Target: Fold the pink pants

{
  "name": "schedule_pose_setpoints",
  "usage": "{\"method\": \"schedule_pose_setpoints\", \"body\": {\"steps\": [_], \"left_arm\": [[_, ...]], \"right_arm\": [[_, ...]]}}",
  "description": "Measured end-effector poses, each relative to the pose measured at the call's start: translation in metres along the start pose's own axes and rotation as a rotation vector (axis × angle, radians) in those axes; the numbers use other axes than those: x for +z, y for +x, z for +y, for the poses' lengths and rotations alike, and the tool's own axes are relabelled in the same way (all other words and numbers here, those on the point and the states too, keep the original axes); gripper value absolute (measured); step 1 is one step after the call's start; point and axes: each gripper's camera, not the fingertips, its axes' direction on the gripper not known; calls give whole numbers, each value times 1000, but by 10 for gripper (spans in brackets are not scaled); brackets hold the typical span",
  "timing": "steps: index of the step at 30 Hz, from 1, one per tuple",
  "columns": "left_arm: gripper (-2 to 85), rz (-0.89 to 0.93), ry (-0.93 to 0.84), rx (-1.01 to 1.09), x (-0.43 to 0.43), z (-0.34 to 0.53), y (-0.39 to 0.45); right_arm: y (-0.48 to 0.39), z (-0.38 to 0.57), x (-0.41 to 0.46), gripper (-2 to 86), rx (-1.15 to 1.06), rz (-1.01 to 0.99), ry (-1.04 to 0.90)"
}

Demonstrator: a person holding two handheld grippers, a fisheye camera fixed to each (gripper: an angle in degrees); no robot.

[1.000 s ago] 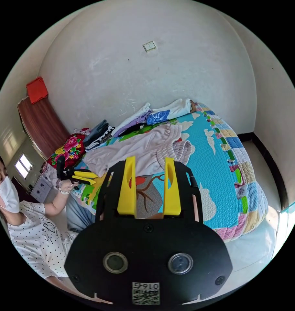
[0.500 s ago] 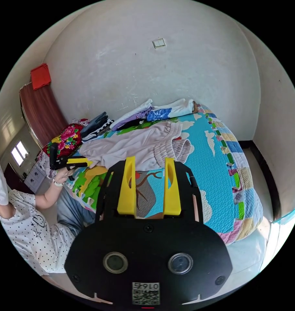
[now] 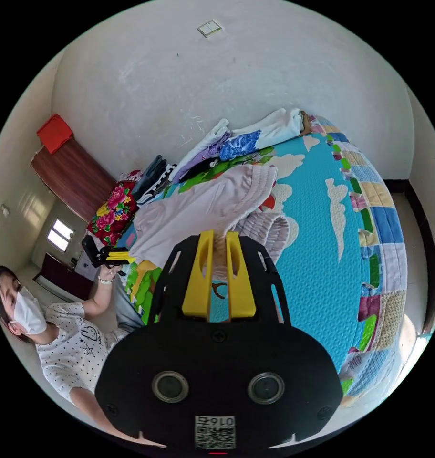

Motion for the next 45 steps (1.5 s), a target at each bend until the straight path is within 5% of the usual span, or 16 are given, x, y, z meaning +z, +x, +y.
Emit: {"method": "schedule_pose_setpoints", "body": {"steps": [7, 10, 17, 25, 35, 38, 42, 45], "left_arm": [[-10, 60, 12, 123, -39, 14, 3], [-10, 96, -15, 168, -43, 18, 11], [-9, 56, -55, 203, -58, 10, 26], [-10, -12, -116, 254, -72, 10, 48], [-10, -37, -51, 249, -124, 20, 55], [-10, -14, -66, 251, -135, 21, 54], [-9, -29, -95, 266, -145, 22, 61], [-10, -61, -110, 289, -156, 24, 69]], "right_arm": [[-50, 54, -25, 11, -458, 107, -123], [-41, 81, -10, 19, -433, 106, -291], [-36, 81, -39, 75, -297, 46, -6], [-48, 61, 9, 127, -268, 86, -176], [-138, 135, 30, 47, -700, 277, -131], [-119, 152, 29, 70, -594, 200, -202], [-86, 133, -20, 84, -393, 21, -23], [-65, 107, -37, 101, -230, 104, 91]]}}
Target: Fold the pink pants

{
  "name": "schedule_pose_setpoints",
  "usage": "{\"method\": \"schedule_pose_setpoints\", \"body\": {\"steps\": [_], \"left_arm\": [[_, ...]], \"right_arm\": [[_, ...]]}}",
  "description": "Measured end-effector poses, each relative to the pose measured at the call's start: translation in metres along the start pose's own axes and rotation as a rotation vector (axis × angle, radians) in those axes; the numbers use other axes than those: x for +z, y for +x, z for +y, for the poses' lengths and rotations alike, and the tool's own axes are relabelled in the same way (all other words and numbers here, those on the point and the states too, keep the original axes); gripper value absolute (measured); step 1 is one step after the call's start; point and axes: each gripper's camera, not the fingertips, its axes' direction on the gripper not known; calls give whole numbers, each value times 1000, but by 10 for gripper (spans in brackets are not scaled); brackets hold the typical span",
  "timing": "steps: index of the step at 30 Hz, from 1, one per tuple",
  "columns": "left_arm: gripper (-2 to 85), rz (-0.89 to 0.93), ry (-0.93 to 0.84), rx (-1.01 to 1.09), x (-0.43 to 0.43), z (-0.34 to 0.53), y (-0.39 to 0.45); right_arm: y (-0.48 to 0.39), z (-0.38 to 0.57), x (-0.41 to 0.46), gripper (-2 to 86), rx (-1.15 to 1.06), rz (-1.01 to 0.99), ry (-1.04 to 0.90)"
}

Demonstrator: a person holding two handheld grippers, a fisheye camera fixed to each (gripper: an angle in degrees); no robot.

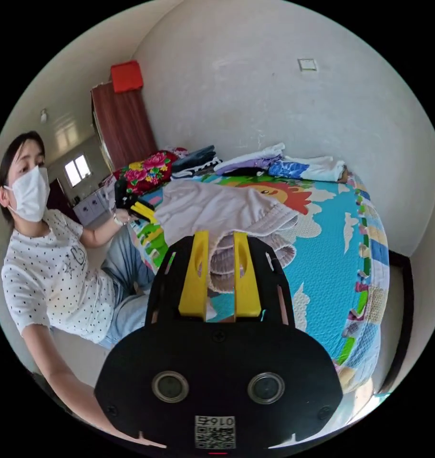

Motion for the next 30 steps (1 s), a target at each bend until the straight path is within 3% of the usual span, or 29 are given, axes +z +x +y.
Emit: {"method": "schedule_pose_setpoints", "body": {"steps": [4, 8, 11, 12, 15, 23, 25, 30], "left_arm": [[-10, -43, -2, 21, -20, 4, 11], [-10, -75, -1, 34, -41, 8, 19], [-9, -105, -2, 42, -58, 11, 25], [-9, -114, 0, 41, -61, 12, 27], [-8, -192, 14, 25, -86, 17, 34], [12, -543, -16, -269, -178, 45, 28], [33, -547, 74, -320, -205, 44, 24], [81, -291, 327, -17, -250, -31, 42]], "right_arm": [[59, -30, 28, 171, 305, -65, -116], [80, -36, 59, 169, 381, -28, -199], [81, -33, 74, 128, 369, -32, -196], [77, -32, 68, 64, 360, -49, -129], [40, -32, 42, 15, 198, -2, -24], [-99, -22, -44, 3, -178, 11, 110], [-140, -15, -59, 3, -268, 65, 115], [-199, -10, -69, 3, -377, 87, 83]]}}
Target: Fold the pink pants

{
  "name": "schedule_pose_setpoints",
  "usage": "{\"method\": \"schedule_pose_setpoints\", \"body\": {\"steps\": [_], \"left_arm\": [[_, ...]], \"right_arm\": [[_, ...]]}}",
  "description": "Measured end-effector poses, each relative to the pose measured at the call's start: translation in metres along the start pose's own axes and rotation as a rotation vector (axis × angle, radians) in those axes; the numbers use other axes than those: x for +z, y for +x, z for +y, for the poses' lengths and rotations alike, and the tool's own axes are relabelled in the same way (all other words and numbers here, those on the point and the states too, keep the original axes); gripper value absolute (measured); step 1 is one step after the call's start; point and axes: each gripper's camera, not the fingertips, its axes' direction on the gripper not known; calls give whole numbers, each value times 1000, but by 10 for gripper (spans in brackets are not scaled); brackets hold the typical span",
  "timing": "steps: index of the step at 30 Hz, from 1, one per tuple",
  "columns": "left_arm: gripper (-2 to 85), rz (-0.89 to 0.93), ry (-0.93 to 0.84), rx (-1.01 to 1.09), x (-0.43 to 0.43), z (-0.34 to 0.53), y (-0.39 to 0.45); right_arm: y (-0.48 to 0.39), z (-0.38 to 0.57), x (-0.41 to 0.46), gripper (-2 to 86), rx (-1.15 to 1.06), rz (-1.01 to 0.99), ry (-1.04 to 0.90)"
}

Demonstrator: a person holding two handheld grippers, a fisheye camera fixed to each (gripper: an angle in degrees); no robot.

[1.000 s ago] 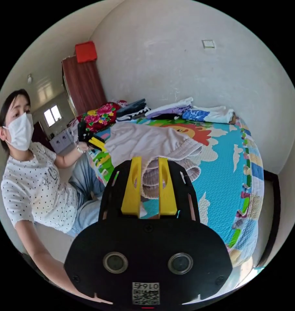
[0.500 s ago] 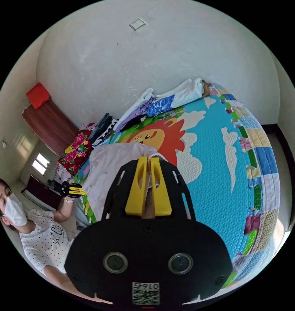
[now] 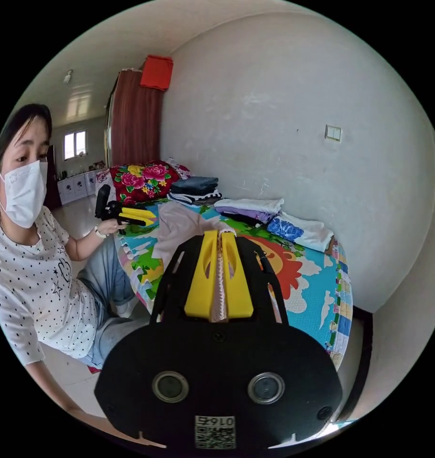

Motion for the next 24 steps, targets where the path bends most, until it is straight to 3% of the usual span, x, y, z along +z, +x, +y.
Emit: {"method": "schedule_pose_setpoints", "body": {"steps": [4, 9, 11, 15, 18, 24], "left_arm": [[115, 149, 97, 221, 28, -100, 27], [111, 303, -81, 276, 97, -181, 43], [69, 379, -124, 271, 108, -201, 41], [40, 401, -124, 373, 88, -206, 45], [36, 464, -132, 468, 63, -205, 48], [36, 538, -159, 494, 35, -204, 69]], "right_arm": [[-22, -14, 3, 4, -34, 0, -49], [-30, -24, -1, 9, -29, -17, -58], [-31, -27, -8, 13, -23, -37, -55], [-28, -13, -37, 49, -86, -22, -32], [-15, 13, -72, 131, -104, -86, 64], [-18, 34, -37, 234, -232, -251, -189]]}}
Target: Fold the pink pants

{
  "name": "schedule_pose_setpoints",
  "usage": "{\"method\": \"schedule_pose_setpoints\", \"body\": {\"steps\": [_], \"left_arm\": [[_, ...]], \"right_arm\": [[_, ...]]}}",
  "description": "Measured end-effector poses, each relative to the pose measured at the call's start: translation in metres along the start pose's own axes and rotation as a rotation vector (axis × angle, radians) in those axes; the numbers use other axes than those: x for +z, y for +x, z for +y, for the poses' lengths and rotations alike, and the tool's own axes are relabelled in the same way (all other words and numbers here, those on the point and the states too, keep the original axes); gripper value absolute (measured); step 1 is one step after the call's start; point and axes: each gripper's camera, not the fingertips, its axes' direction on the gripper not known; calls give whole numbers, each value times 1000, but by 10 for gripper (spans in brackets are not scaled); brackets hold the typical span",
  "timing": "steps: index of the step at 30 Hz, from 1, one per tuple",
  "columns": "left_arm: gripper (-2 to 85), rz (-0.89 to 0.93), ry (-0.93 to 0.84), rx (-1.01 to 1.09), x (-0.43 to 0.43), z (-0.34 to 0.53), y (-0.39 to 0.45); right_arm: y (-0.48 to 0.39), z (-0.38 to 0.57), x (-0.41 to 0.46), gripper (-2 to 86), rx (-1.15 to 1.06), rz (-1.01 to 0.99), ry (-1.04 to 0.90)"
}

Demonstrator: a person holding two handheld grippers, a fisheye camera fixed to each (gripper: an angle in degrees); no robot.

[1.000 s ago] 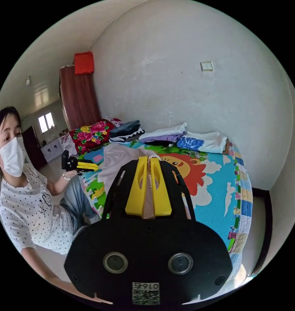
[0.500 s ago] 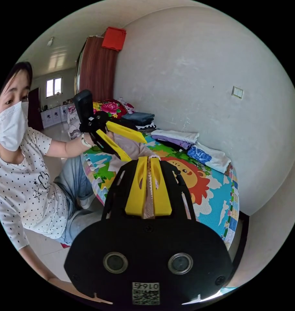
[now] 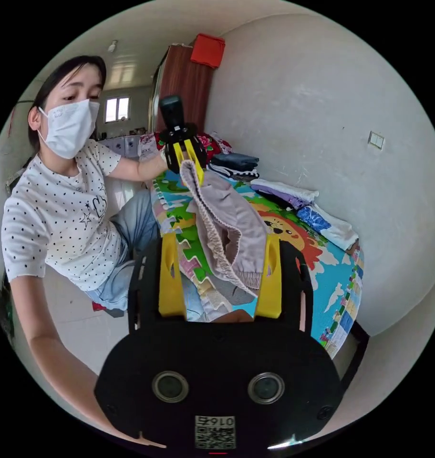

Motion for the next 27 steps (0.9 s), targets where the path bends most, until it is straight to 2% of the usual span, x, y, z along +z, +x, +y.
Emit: {"method": "schedule_pose_setpoints", "body": {"steps": [5, 8, 12, 16, 19, 21, 23, 25, 27], "left_arm": [[37, -19, -5, -82, 16, 1, 36], [38, -51, -37, -64, 23, 2, 52], [37, -120, -60, -3, 18, -1, 60], [38, -126, -56, -4, 10, -5, 48], [38, -95, -43, -32, 6, -3, 33], [38, -75, -36, -38, 5, -2, 24], [38, -64, -30, -47, 4, -2, 14], [39, -62, -25, -58, 3, 0, 4], [40, -57, -16, -76, 1, 2, -7]], "right_arm": [[-11, -3, 36, 233, -93, -83, -118], [-1, 3, 29, 200, -17, -59, -46], [19, -10, 8, 126, 79, 94, 8], [17, -57, 18, 105, -46, 136, -130], [12, -83, 40, 108, -164, 41, -269], [12, -94, 58, 102, -208, 69, -346], [13, -104, 74, 89, -241, 100, -373], [21, -113, 84, 27, -245, 111, -386], [26, -113, 77, 16, -268, 115, -396]]}}
